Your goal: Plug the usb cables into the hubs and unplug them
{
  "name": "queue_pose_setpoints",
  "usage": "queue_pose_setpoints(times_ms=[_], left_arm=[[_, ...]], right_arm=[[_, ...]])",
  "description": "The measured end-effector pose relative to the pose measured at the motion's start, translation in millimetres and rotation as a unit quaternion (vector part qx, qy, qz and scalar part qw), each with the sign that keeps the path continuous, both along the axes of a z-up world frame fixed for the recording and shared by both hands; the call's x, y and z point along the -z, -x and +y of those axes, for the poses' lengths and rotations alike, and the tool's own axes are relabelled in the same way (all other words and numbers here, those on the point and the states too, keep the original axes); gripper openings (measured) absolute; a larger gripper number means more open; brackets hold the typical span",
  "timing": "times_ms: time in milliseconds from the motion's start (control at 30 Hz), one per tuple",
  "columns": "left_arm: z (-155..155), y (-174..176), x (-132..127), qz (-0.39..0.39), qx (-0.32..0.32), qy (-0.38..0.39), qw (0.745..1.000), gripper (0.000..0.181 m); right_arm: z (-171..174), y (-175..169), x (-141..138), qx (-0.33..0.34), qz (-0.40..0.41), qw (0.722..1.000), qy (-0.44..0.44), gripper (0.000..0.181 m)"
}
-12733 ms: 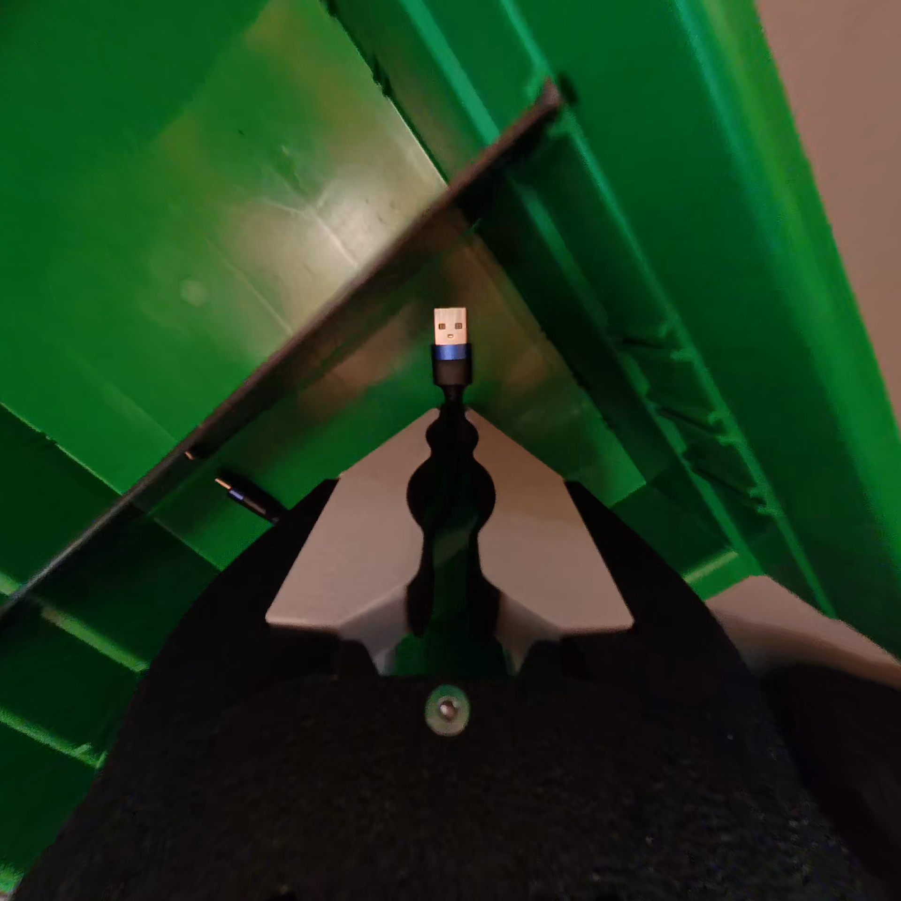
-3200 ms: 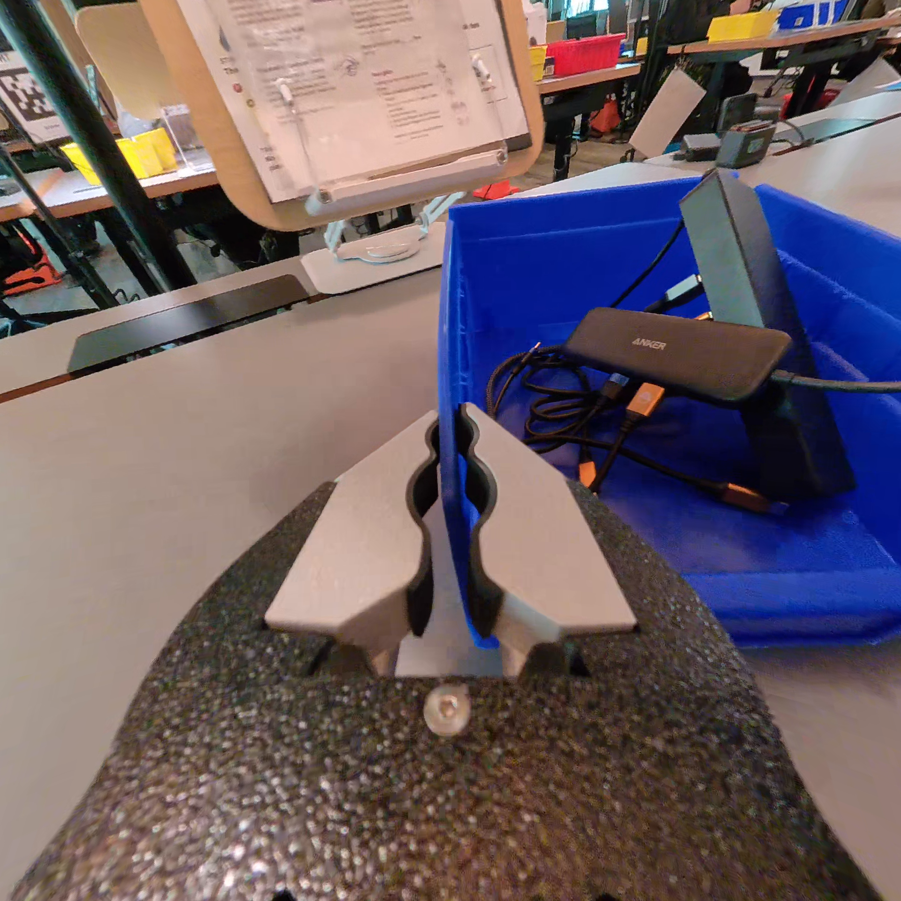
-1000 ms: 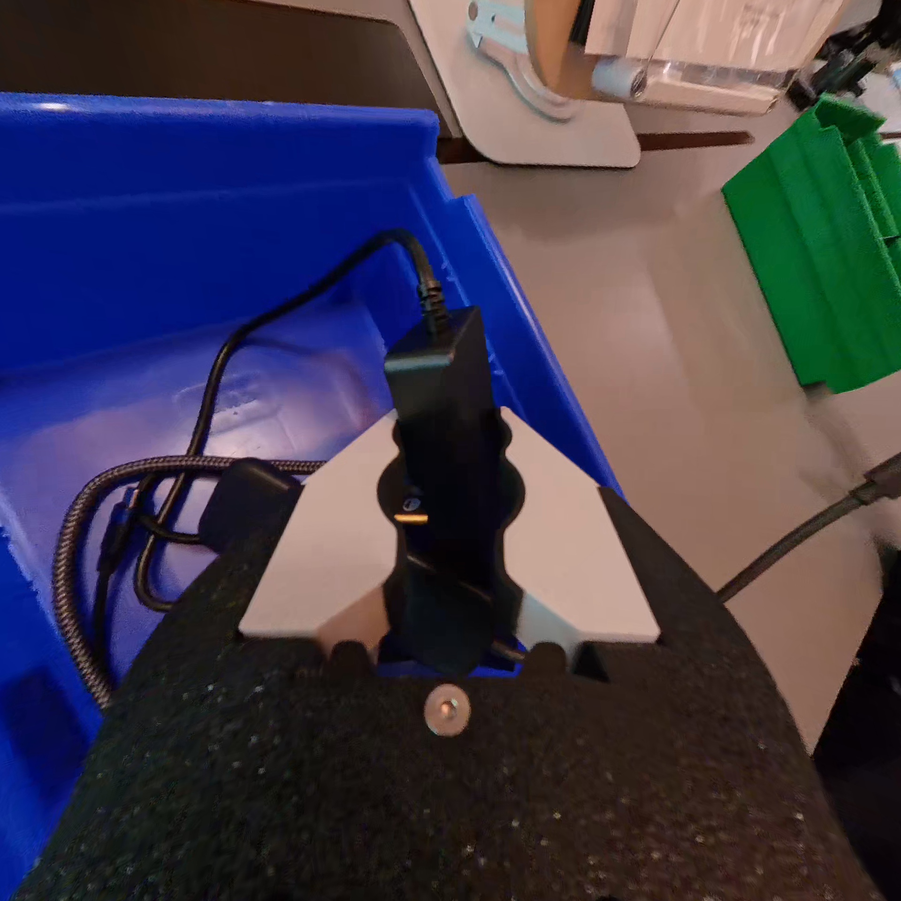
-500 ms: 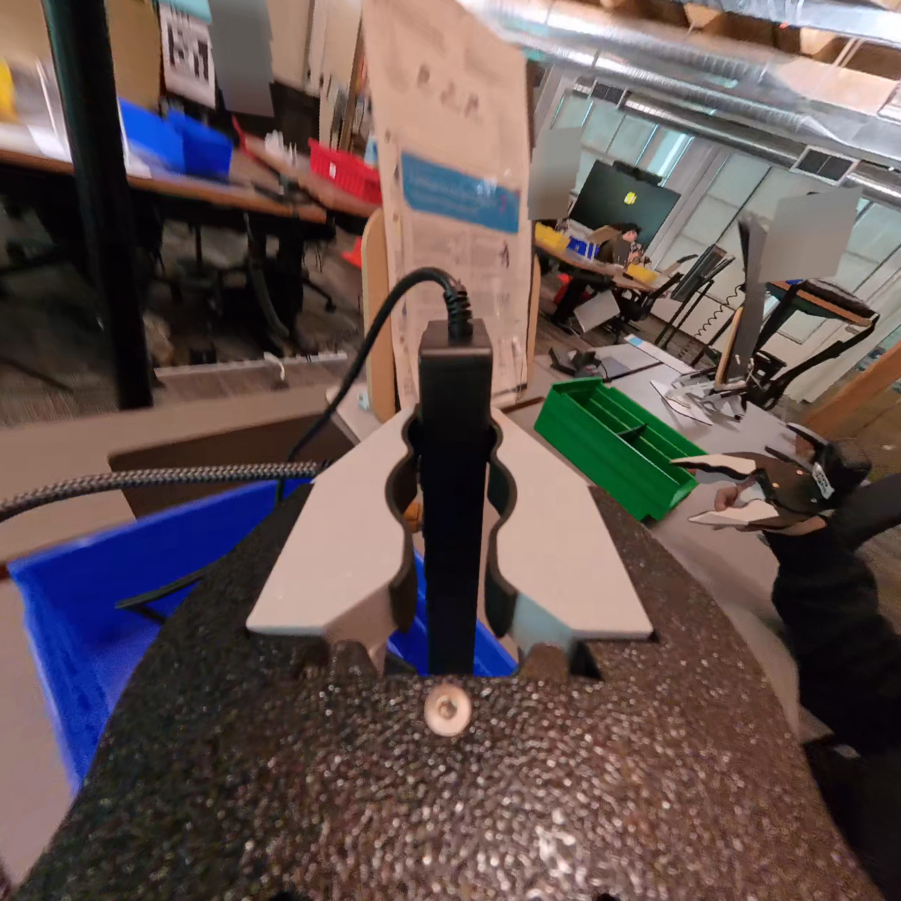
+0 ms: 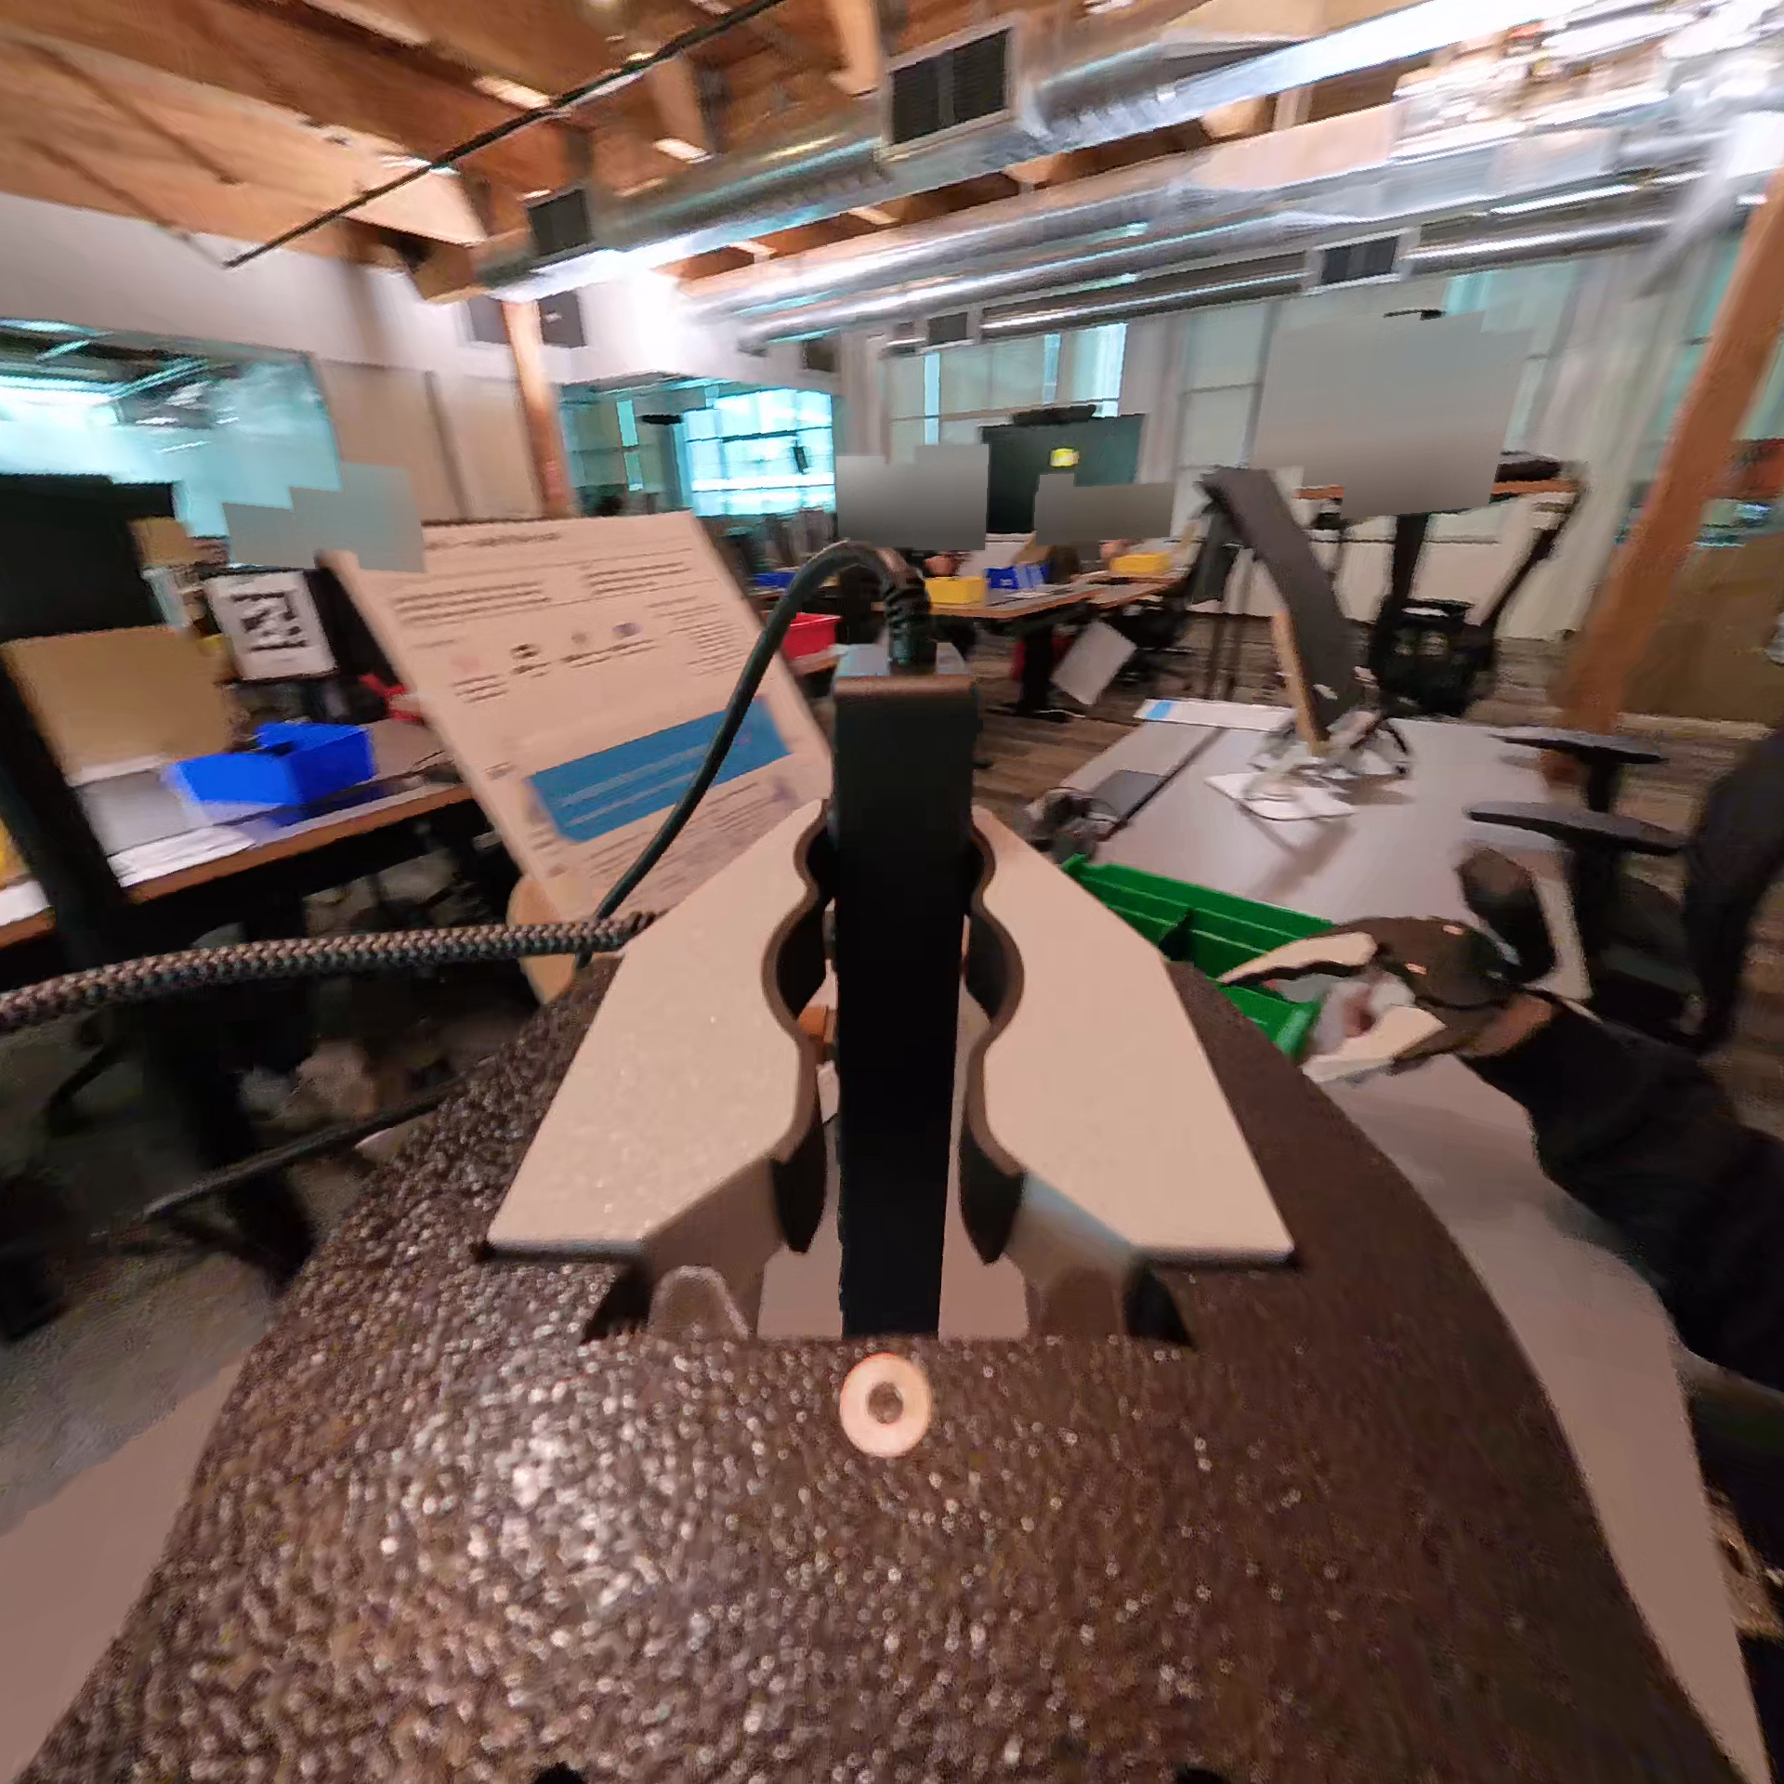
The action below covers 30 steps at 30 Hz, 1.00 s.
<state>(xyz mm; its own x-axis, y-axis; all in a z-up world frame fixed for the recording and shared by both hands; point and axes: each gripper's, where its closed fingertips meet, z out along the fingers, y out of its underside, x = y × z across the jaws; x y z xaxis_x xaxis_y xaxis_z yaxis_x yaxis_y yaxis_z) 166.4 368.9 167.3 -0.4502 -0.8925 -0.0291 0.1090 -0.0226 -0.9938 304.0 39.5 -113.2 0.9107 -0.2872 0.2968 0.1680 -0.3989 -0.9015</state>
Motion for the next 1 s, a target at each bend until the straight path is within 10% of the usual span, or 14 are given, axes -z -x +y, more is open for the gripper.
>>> queue_pose_setpoints(times_ms=[300, 533, 833, 1000], left_arm=[[-171, -12, 55, 0.013, 0.225, -0.016, 0.974, 0.022], [-272, -33, 140, 0.059, 0.319, -0.021, 0.946, 0.022], [-293, -43, 164, 0.047, 0.327, -0.026, 0.944, 0.028], [-269, -61, 159, 0.009, 0.158, -0.077, 0.984, 0.042]], right_arm=[[53, 94, -79, -0.142, 0.093, 0.958, -0.229, 0.097], [75, 106, -56, -0.145, 0.006, 0.971, -0.191, 0.063], [91, 102, -31, -0.156, -0.01, 0.966, -0.205, 0.031], [81, 67, -34, -0.033, -0.006, 0.98, -0.194, 0.021]])
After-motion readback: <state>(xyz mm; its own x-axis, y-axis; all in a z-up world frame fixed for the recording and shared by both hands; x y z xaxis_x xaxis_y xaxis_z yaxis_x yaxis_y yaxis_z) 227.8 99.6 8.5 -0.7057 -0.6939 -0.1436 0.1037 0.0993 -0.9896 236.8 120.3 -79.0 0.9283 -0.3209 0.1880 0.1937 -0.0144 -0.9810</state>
